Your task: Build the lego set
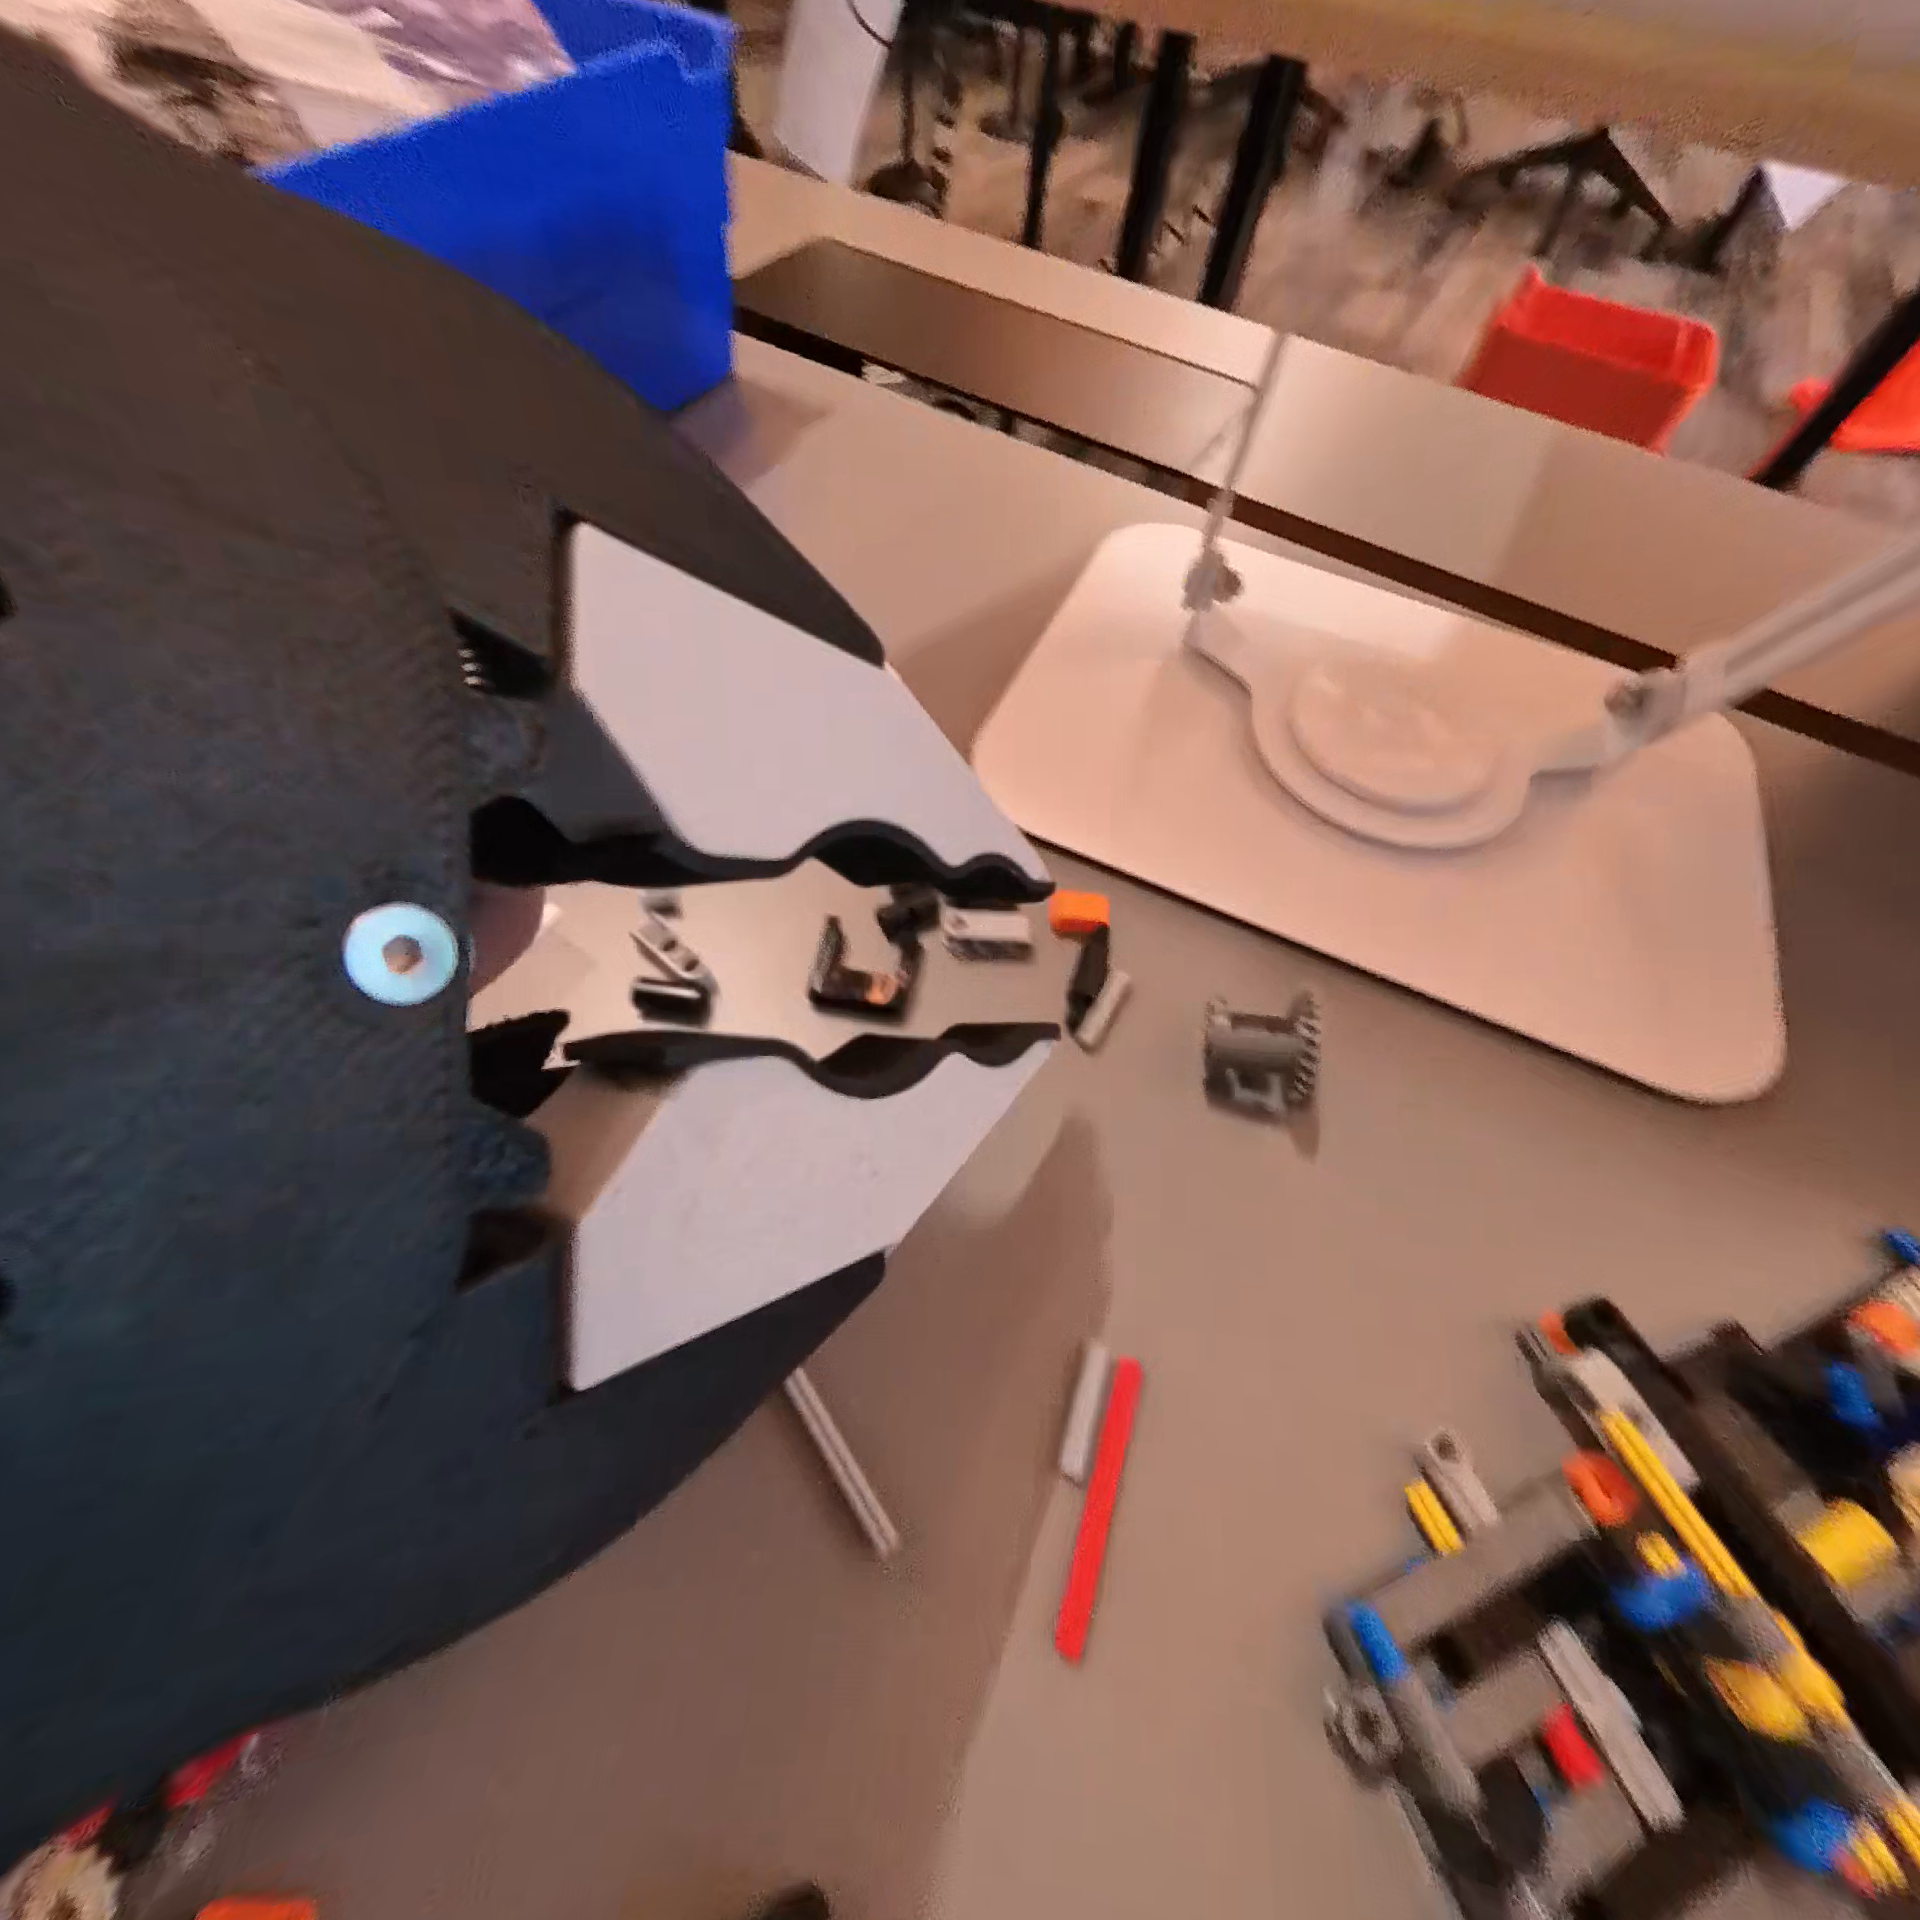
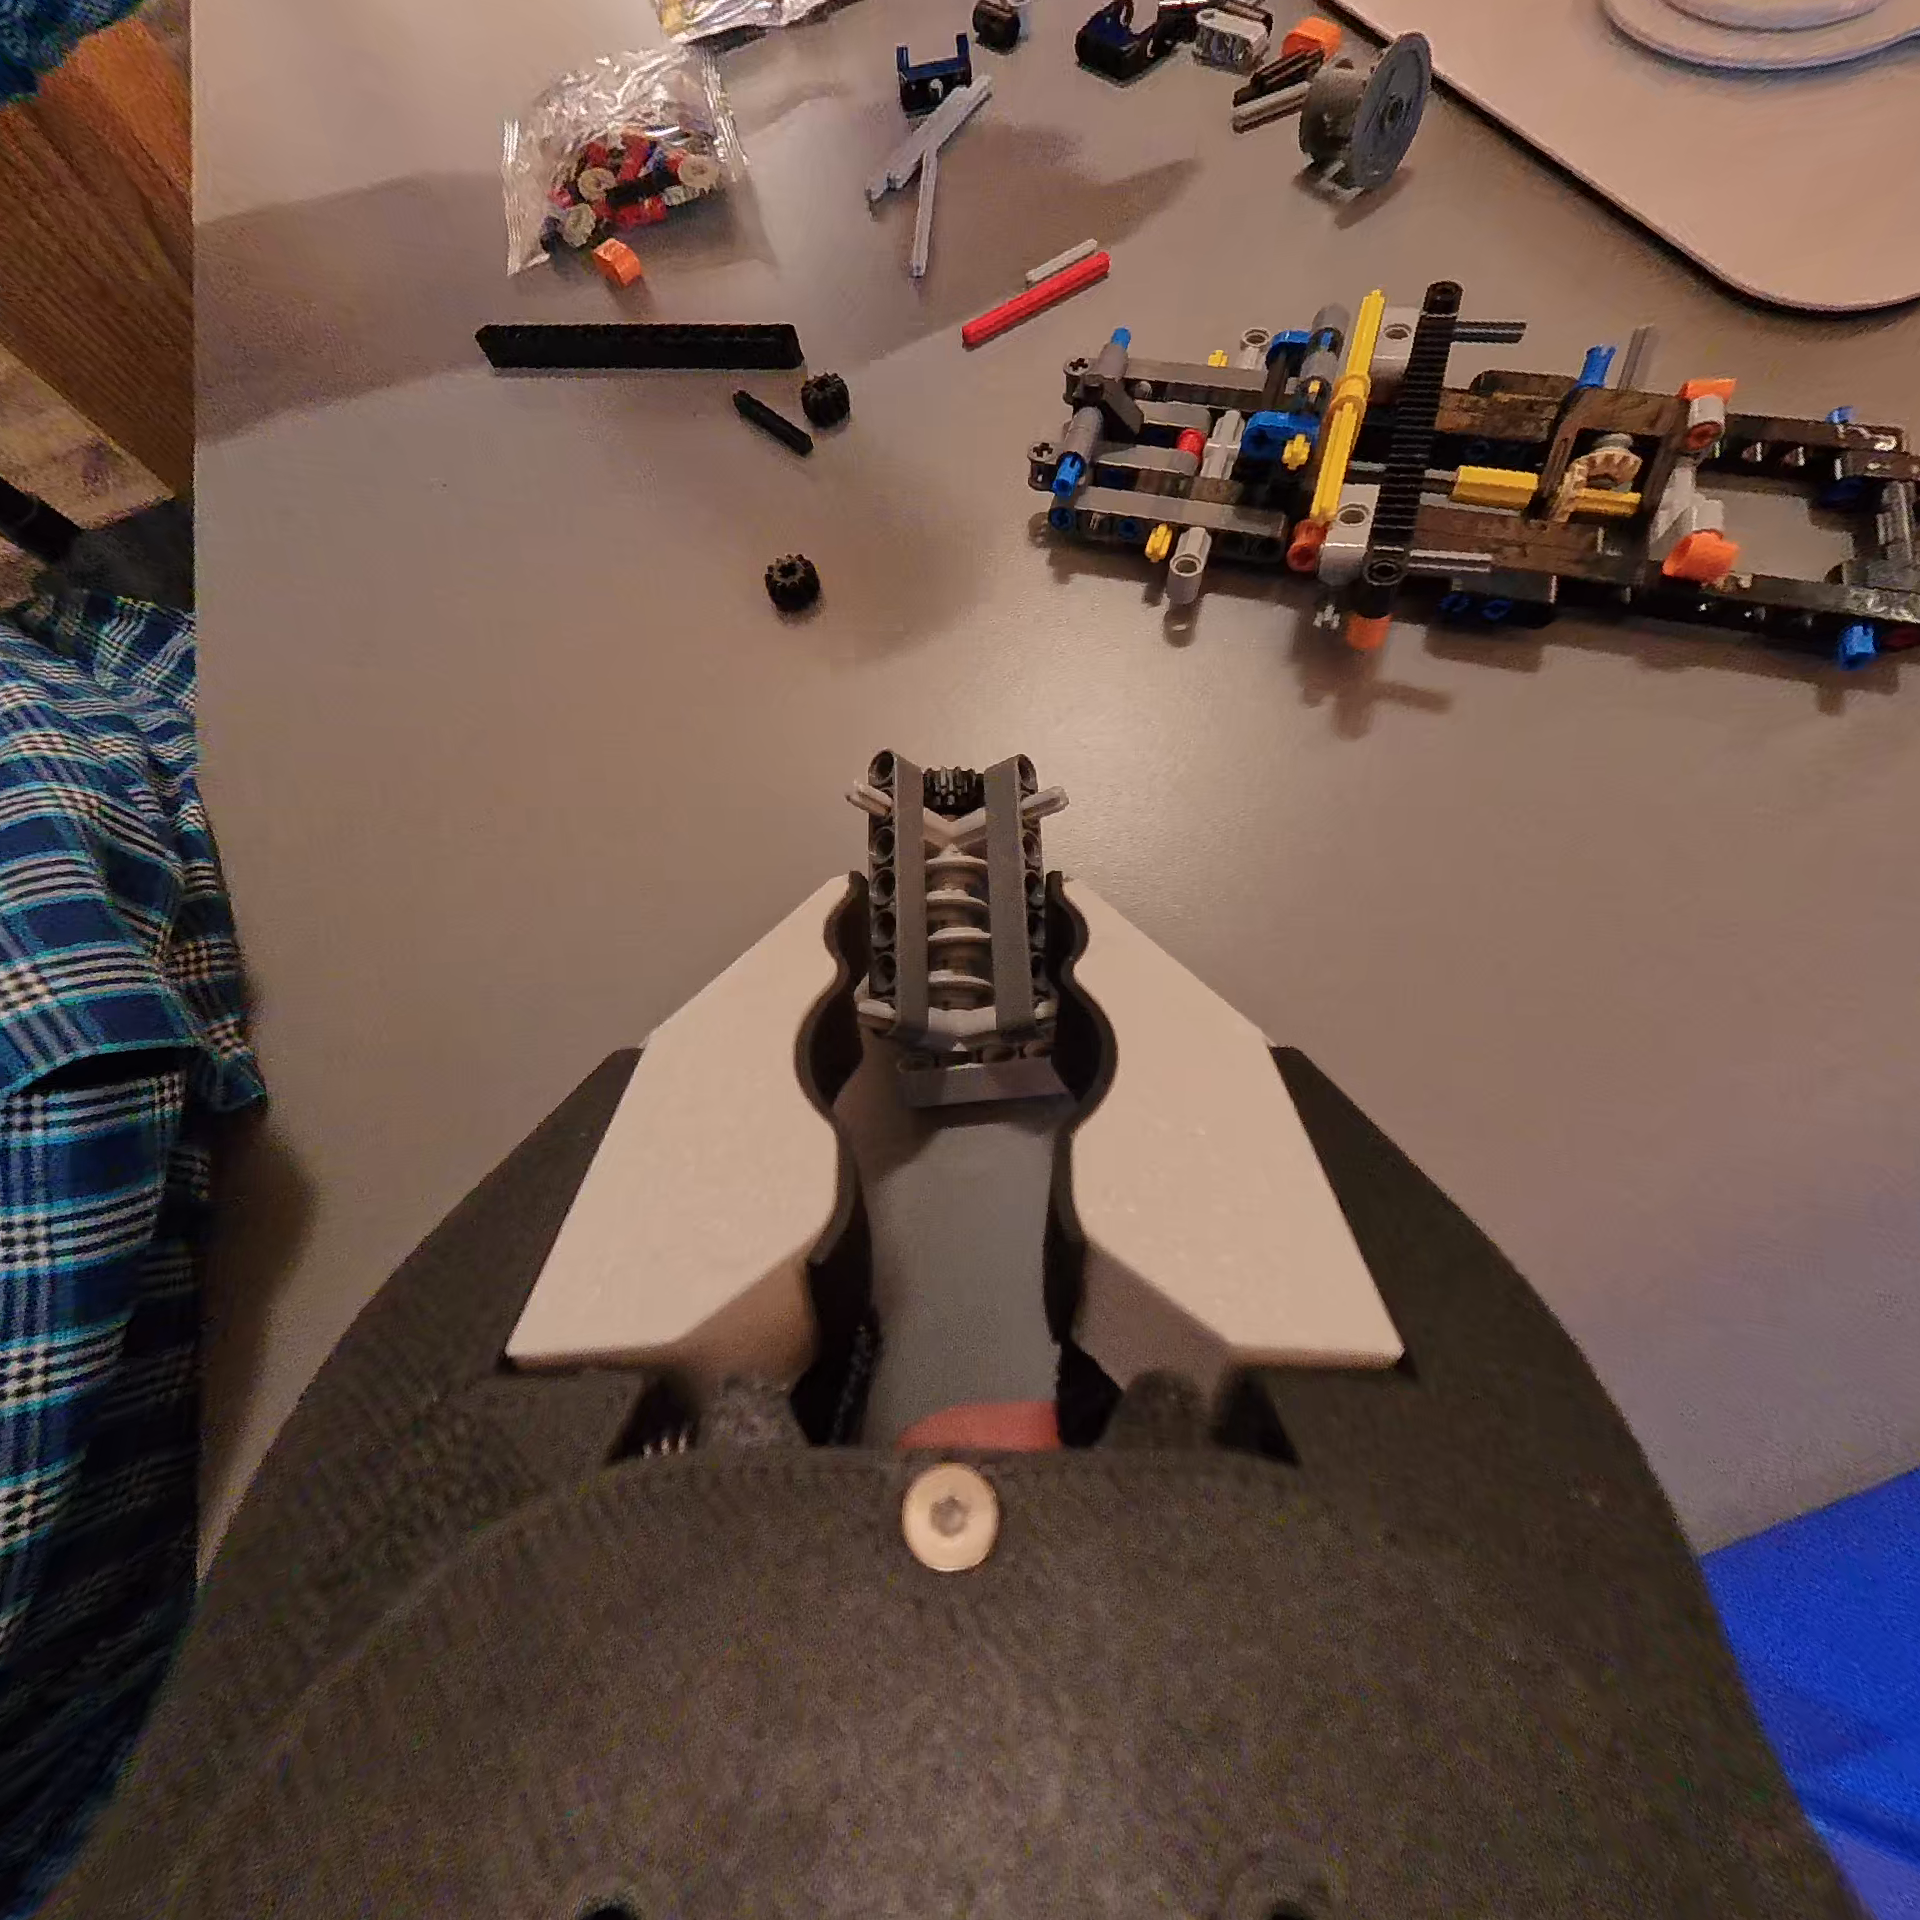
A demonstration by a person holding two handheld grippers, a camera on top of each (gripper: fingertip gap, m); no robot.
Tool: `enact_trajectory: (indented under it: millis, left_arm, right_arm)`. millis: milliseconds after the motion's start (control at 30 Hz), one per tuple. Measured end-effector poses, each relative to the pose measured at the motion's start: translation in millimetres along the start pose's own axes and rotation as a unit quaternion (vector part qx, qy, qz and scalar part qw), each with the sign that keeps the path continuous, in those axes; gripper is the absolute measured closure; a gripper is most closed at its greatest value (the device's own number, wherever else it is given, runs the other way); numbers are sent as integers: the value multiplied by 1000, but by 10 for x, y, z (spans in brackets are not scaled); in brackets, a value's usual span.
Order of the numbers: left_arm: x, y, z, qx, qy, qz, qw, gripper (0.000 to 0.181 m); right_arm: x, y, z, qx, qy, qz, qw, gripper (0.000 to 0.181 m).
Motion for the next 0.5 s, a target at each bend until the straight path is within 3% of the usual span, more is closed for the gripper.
enact_trajectory:
  millis: [100,233,500]
  left_arm:
    - [259,-60,-178,26,-18,55,998,160]
    - [405,-67,-162,5,-55,67,996,162]
    - [85,600,413,-60,-8,24,998,161]
  right_arm:
    - [0,-1,0,0,-4,-3,1000,151]
    - [-3,0,0,0,-3,-4,1000,151]
    - [-7,-2,0,0,-2,-5,1000,151]
Point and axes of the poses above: each gripper's, where its closed fingertips meet, y back along the fingers, z out of its underside, x = y × z across the jaws, the point moved 1 cm from there along y, back along the fingers, and after that the axes turned 9 degrees about x, right-handed, at the moved point
